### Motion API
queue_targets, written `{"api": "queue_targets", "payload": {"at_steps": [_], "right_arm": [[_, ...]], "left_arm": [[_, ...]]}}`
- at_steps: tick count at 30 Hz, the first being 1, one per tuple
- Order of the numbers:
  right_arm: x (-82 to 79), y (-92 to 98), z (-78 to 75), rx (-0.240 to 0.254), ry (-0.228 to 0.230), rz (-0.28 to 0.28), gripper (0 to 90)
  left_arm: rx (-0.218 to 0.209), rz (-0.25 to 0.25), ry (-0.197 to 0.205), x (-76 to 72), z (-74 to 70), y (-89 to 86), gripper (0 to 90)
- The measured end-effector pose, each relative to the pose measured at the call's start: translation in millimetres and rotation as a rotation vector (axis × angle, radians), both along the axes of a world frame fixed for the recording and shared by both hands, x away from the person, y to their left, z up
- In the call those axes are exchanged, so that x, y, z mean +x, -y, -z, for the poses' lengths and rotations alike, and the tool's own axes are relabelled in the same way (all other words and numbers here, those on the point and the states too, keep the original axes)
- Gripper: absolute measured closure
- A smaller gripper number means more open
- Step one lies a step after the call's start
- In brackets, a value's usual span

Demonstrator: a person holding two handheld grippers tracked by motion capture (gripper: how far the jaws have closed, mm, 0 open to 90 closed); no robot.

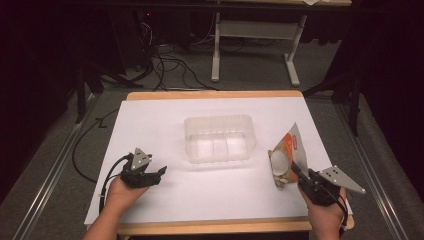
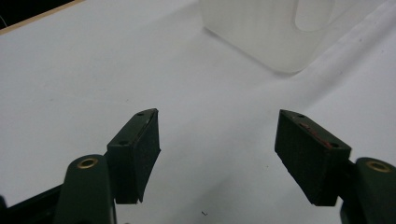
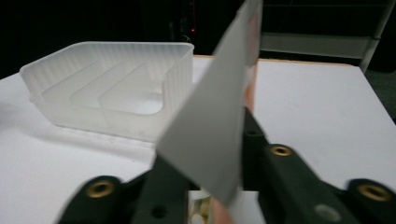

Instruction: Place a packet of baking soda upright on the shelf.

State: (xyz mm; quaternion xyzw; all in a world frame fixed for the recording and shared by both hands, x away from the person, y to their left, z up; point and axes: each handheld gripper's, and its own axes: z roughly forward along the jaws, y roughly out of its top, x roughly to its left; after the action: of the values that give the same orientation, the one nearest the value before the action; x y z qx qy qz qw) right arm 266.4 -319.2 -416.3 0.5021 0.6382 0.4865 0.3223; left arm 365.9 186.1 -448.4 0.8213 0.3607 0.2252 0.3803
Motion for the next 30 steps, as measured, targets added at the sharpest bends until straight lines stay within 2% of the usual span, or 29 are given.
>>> {"api": "queue_targets", "payload": {"at_steps": [1,2,7,18,30], "right_arm": [[0.0,0.0,0.0,0.0,0.0,0.0,86.2],[-0.1,2.3,-0.6,0.003,0.0,0.014,90.0],[0.5,4.8,-2.6,0.002,-0.003,0.036,90.0],[-1.0,5.1,-14.1,-0.05,0.05,0.061,90.0],[-1.7,6.8,-26.0,-0.076,0.101,0.081,90.0]], "left_arm": [[0.0,0.0,0.0,0.0,0.0,0.1,31.3],[0.0,0.0,0.0,0.0,0.0,0.1,31.3],[0.0,-0.002,0.0,0.5,-0.3,-0.6,31.3],[-0.009,-0.013,0.004,1.3,-1.0,-2.7,31.3],[-0.028,-0.017,0.021,1.7,-2.4,-4.9,31.6]]}}
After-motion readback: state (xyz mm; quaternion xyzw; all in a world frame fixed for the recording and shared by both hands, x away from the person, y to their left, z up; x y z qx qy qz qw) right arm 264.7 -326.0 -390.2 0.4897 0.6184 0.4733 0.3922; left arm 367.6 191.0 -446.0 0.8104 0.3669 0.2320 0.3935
